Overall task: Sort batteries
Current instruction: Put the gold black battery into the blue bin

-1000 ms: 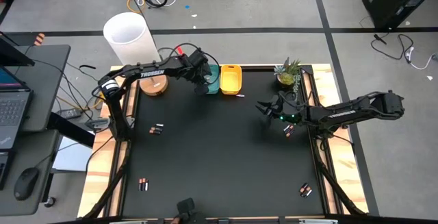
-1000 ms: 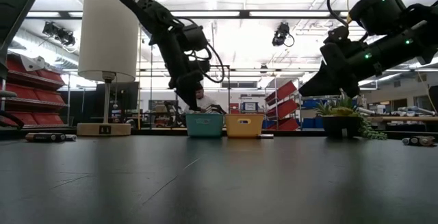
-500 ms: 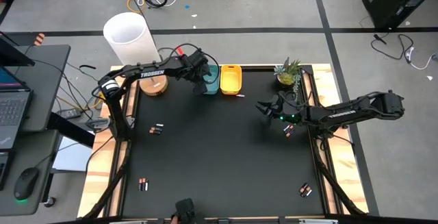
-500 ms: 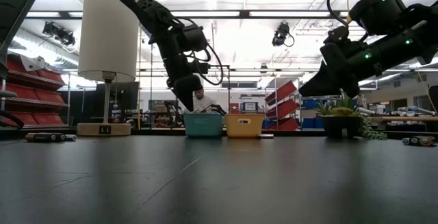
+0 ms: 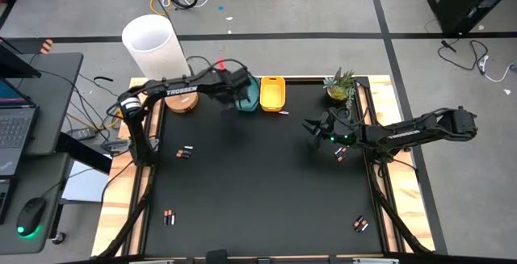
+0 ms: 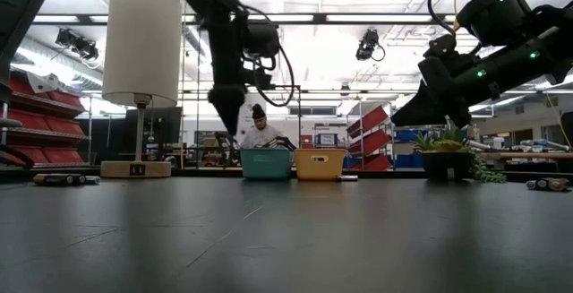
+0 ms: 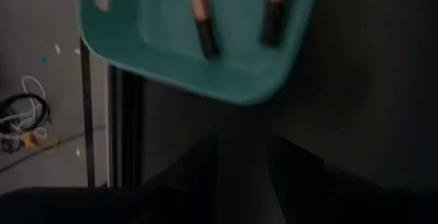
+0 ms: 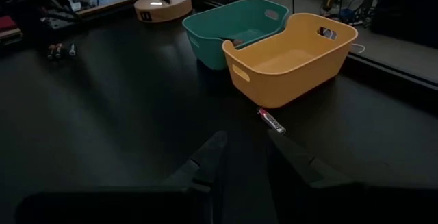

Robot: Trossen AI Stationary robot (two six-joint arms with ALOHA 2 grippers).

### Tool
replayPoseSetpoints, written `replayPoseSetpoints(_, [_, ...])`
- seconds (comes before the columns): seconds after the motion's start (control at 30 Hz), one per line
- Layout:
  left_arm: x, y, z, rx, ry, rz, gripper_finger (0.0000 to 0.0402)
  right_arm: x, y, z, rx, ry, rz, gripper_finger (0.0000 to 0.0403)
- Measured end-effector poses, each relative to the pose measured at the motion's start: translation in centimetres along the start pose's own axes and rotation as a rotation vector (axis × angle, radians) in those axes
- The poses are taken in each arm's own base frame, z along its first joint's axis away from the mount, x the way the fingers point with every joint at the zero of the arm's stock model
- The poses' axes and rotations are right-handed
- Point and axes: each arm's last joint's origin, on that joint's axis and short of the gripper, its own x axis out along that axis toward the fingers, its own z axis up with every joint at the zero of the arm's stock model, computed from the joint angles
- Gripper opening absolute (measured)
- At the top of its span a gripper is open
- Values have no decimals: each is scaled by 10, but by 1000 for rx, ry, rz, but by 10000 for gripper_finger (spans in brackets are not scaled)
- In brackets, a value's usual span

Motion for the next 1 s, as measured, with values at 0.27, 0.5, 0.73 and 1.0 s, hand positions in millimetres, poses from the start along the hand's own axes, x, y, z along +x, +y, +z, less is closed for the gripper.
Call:
replayPoseSetpoints(0.27, [-27,-15,-16,-8,63,-141,130,0,0,0,2,0,0,87])
replayPoseSetpoints(0.5, [-40,-24,-47,-58,66,-240,118,0,0,0,3,0,0,87])
replayPoseSetpoints(0.73, [-34,-41,-86,-57,232,-316,115,0,0,0,3,-1,1,87])
replayPoseSetpoints(1.0, [3,-66,-125,-98,473,-372,115,0,0,0,3,-1,1,87])
